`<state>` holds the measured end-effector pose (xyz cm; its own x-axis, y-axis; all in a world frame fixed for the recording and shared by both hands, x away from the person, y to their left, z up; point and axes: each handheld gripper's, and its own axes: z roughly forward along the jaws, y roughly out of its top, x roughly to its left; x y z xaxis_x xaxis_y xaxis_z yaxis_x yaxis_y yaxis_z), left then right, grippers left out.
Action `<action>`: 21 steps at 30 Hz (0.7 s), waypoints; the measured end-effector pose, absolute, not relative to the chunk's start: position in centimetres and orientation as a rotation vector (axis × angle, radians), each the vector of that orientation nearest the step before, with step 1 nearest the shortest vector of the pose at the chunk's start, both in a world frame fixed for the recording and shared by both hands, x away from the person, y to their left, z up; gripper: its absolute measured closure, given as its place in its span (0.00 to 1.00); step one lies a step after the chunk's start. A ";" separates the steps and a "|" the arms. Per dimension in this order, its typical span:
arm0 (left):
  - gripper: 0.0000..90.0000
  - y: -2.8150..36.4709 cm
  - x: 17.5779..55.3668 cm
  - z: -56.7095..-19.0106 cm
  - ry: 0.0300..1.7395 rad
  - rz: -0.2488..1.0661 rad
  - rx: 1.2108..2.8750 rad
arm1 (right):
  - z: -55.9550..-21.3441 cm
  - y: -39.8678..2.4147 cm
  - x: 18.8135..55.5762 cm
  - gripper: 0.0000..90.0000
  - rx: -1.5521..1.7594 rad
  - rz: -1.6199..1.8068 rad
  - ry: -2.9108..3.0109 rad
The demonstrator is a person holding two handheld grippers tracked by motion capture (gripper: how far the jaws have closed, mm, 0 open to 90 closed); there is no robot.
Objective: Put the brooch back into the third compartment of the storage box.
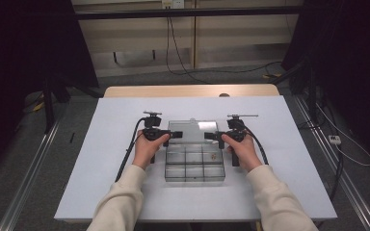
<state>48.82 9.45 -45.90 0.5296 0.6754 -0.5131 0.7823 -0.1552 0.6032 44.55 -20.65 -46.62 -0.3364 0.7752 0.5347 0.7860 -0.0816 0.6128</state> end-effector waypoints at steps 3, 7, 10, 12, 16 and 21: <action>0.37 9.4 48.7 -45.2 1.153 -0.101 1.909 | -46.1 -20.6 44.4 0.42 -1.781 -1.451 -2.175; 0.43 9.2 48.3 -44.1 1.092 -0.042 1.906 | -45.3 -20.8 44.1 0.51 -1.724 -1.514 -2.235; 0.44 9.3 48.1 -43.7 1.057 -0.048 1.888 | -44.6 -20.8 43.8 0.55 -1.710 -1.546 -2.286; 0.44 9.3 47.9 -43.2 1.032 -0.042 1.887 | -44.2 -20.9 43.6 0.57 -1.693 -1.566 -2.307; 0.46 9.6 47.4 -42.4 0.982 -0.024 1.891 | -43.7 -21.1 43.2 0.61 -1.648 -1.609 -2.348; 0.50 9.8 46.7 -41.7 0.937 0.012 1.909 | -43.3 -21.4 42.6 0.66 -1.597 -1.644 -2.393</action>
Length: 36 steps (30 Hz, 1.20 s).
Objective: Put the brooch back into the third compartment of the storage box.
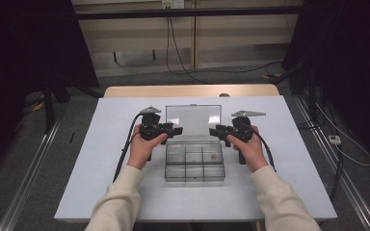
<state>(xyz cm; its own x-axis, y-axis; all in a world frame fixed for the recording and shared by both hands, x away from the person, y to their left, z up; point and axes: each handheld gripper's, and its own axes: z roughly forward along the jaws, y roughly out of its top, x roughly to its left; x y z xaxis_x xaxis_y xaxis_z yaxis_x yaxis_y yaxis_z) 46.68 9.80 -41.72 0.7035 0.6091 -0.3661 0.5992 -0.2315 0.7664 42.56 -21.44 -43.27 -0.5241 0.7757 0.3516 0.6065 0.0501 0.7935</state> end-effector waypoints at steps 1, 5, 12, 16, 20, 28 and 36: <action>0.51 9.9 46.6 -41.6 0.931 0.016 1.909 | -43.2 -21.5 42.4 0.67 1.415 1.472 2.148; 0.54 10.1 46.1 -41.2 0.902 0.033 1.924 | -42.8 -21.6 41.9 0.68 1.386 1.480 2.148; 0.58 10.2 45.4 -40.6 0.872 0.062 1.947 | -42.5 -21.7 41.3 0.70 1.322 1.467 2.154; 0.60 10.4 45.0 -40.4 0.859 0.075 1.942 | -42.4 -21.7 40.9 0.71 1.291 1.463 2.159; 0.61 10.5 44.6 -40.3 0.853 0.082 1.948 | -42.2 -21.6 40.5 0.71 1.250 1.440 2.169; 0.62 11.0 43.6 -39.8 0.825 0.089 1.962 | -42.0 -21.6 39.7 0.72 1.213 1.430 2.184; 0.62 11.0 43.0 -39.7 0.818 0.101 1.979 | -41.8 -21.6 39.1 0.72 1.190 1.412 2.199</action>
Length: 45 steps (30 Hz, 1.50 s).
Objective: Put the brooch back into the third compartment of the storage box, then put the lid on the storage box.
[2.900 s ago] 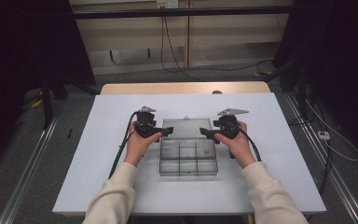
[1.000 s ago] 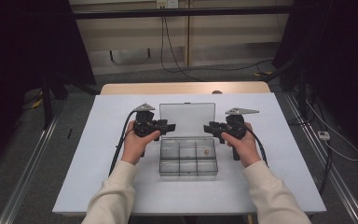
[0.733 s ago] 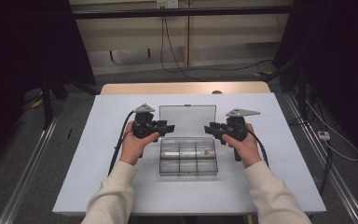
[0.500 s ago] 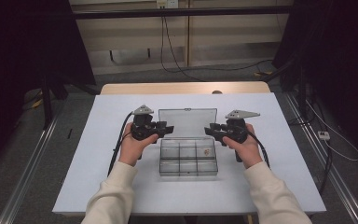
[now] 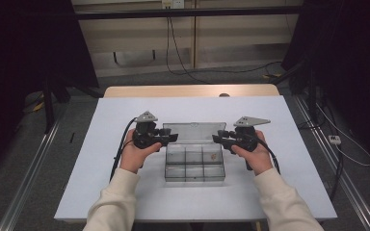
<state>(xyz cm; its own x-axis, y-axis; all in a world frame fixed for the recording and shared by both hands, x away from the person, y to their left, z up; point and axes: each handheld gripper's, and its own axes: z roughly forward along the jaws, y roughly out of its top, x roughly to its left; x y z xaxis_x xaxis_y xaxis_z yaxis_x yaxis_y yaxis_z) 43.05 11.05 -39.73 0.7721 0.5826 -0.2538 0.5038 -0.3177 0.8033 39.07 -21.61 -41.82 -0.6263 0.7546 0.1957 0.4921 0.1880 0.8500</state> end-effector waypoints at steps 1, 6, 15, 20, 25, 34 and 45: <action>0.62 11.1 43.0 -39.7 0.818 0.102 1.984 | -41.8 -21.6 39.0 0.71 1.194 1.410 2.200; 0.63 11.1 42.7 -39.6 0.814 0.103 1.994 | -41.9 -21.8 38.7 0.72 1.204 1.399 2.204; 0.64 11.3 42.4 -39.8 0.812 0.101 2.003 | -41.7 -22.1 38.3 0.72 1.203 1.396 2.202; 0.64 11.4 42.3 -39.8 0.811 0.101 2.011 | -41.7 -22.1 38.1 0.71 1.197 1.392 2.205; 0.64 11.4 42.2 -39.7 0.812 0.104 2.012 | -41.8 -22.3 37.8 0.70 1.211 1.393 2.213; 0.63 11.5 41.9 -39.8 0.811 0.107 2.014 | -41.4 -22.9 37.0 0.62 1.211 1.419 2.218; 0.63 11.7 41.7 -39.7 0.816 0.112 2.014 | -41.0 -23.9 35.6 0.69 1.208 1.427 2.233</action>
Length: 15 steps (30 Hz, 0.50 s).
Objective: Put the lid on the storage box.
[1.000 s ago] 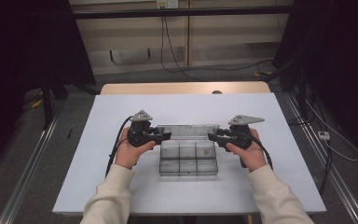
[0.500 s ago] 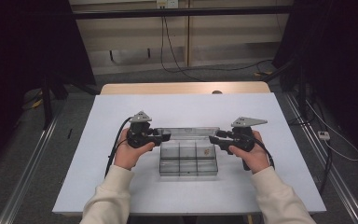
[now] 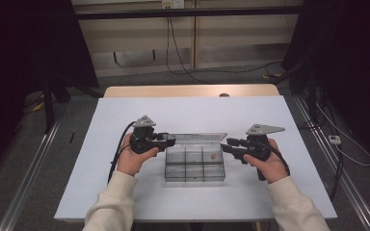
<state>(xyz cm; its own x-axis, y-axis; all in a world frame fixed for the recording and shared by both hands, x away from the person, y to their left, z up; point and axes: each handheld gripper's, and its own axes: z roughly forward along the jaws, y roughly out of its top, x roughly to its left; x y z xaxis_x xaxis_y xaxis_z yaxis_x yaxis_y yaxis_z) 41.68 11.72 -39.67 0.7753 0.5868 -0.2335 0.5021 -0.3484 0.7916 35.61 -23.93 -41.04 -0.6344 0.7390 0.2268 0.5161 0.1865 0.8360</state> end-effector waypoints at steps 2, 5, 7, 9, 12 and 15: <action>0.63 11.8 41.6 -39.6 0.816 0.115 2.015 | -41.0 -24.0 35.4 0.70 1.205 1.422 2.239; 0.63 11.9 41.5 -39.6 0.819 0.119 2.015 | -41.0 -24.0 35.2 0.73 1.200 1.426 2.254; 0.63 11.9 41.5 -39.6 0.822 0.114 2.008 | -41.0 -23.8 35.0 0.75 1.192 1.438 2.271; 0.63 12.0 41.5 -39.6 0.824 0.111 2.015 | -41.1 -23.6 35.0 0.77 1.192 1.441 2.285; 0.63 11.9 41.4 -39.7 0.830 0.113 2.015 | -41.1 -23.6 35.0 0.82 1.198 1.455 2.296; 0.62 12.0 41.4 -39.8 0.830 0.107 2.024 | -41.1 -23.6 35.0 0.90 1.195 1.479 2.307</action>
<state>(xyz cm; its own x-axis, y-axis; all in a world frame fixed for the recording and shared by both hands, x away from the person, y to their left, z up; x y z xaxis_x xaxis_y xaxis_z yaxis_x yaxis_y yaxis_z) 41.45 11.99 -39.75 0.7693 0.5933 -0.2370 0.5136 -0.3536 0.7818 35.04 -23.61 -41.08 -0.6709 0.6883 0.2761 0.5383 0.1959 0.8197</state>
